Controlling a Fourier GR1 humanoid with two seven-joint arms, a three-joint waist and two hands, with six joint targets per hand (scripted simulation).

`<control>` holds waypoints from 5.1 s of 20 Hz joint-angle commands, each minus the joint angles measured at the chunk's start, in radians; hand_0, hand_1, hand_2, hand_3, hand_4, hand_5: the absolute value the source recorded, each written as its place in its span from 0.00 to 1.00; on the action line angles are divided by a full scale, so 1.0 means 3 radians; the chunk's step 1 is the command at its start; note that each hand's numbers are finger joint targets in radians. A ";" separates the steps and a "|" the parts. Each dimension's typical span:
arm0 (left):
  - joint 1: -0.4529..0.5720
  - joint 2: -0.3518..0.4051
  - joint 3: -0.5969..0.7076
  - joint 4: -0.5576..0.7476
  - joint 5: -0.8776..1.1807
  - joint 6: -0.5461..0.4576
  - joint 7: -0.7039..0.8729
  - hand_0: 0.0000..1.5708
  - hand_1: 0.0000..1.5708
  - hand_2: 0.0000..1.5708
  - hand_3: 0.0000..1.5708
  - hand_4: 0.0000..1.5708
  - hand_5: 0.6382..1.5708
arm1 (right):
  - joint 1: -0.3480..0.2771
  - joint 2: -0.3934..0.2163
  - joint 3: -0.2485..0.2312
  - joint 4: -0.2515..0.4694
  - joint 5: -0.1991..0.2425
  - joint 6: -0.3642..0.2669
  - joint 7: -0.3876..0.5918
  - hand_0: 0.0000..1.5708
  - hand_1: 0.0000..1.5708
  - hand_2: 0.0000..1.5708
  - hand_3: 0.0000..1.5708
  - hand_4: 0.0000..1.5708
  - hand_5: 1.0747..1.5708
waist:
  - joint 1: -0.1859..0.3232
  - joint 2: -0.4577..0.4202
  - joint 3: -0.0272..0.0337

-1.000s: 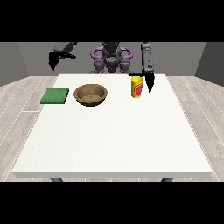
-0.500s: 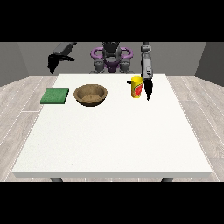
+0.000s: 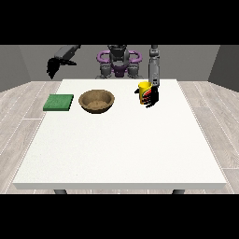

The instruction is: Pick the cup and pour the ball into the bowl, then pick the bowl and place it on the pad

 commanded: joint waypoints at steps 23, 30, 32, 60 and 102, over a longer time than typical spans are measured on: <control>-0.0983 0.0747 -0.1070 -0.0079 -0.1804 0.0675 0.2701 0.95 0.95 1.00 1.00 1.00 0.68 | 0.0024 -0.0112 -0.0133 0.0888 0.0029 0.0114 0.0020 0.00 0.00 0.00 0.00 0.00 1.00 | 0.0198 -0.0917 -0.0049; -0.1076 0.0498 -0.1429 -0.0039 -0.2537 0.1075 0.3354 0.96 0.96 1.00 1.00 0.96 0.65 | -0.0019 -0.0276 -0.0213 0.1027 -0.0071 0.0298 0.0074 0.00 0.00 0.00 0.00 0.00 1.00 | 0.0140 -0.0937 -0.0051; -0.1259 0.0405 -0.1648 -0.0017 -0.2853 0.1043 0.3690 0.97 0.97 1.00 1.00 1.00 0.61 | -0.0025 -0.0362 -0.0277 0.1175 -0.0080 0.0383 -0.0034 0.00 0.00 0.00 0.00 0.00 1.00 | 0.0148 -0.0989 -0.0047; -0.1898 -0.0239 -0.3451 0.0284 -0.5400 -0.0593 0.4207 0.92 0.92 1.00 1.00 0.97 0.53 | -0.0119 -0.0227 -0.0206 0.1454 -0.0055 0.0283 0.0132 0.00 0.00 0.00 0.00 0.00 1.00 | 0.0231 -0.1244 -0.0054; 0.0286 -0.0115 -0.1090 -0.2389 -0.0241 -0.0408 0.2642 0.00 0.00 0.00 0.00 0.00 0.99 | -0.1055 0.0288 -0.0352 0.2834 0.0068 -0.0938 -0.0805 0.00 0.00 0.00 0.00 0.07 0.99 | 0.1180 -0.0272 -0.0050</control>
